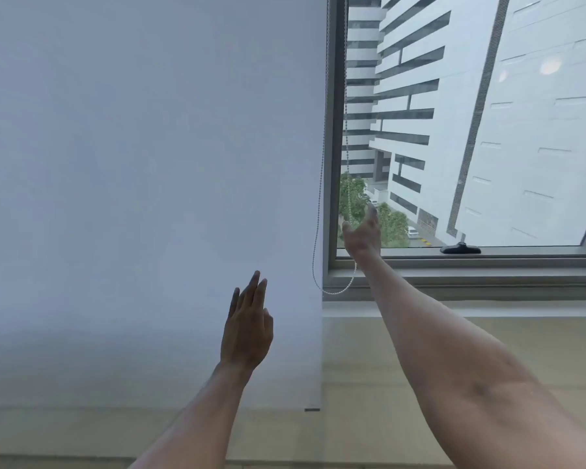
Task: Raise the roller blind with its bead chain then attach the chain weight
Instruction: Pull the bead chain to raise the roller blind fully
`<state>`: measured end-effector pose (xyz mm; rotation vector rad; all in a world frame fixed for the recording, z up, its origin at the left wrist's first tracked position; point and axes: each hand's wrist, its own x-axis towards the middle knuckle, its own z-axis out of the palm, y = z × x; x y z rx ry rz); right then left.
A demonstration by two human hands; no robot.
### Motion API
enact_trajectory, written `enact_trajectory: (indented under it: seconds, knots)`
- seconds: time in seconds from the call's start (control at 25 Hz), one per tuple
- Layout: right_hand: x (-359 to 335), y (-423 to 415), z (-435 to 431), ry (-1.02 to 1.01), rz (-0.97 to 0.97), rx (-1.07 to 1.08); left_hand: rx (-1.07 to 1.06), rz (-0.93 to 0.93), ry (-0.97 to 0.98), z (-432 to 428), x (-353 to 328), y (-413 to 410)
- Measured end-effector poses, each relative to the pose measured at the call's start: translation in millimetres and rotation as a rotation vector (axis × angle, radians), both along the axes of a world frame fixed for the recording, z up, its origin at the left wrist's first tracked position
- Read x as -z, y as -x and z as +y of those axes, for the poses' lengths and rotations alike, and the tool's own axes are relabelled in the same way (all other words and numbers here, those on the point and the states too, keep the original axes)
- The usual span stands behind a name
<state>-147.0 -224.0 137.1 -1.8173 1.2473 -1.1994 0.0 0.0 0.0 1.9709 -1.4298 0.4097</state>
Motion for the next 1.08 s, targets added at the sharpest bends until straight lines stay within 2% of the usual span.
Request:
enact_trajectory:
  seconds: [0.24, 0.56, 0.84, 1.08]
  knots:
    - [-2.1, -10.9, 1.0, -0.001, -0.07, -0.056, -0.002, 0.12, 0.01, -17.0, -10.7, 11.1]
    - [30.7, -22.4, 34.0, 0.099, -0.21, -0.086, 0.117, 0.428, 0.234, -66.2, -61.3, 19.4]
    - [45.2, -23.4, 69.3, 0.191, -0.198, -0.004, 0.28, 0.591, 0.34, -109.8, -134.1, 32.3]
    - [46.3, -31.6, 90.7, 0.249, -0.153, 0.03, 0.523, 0.876, 0.461, -120.2, -188.2, 37.3]
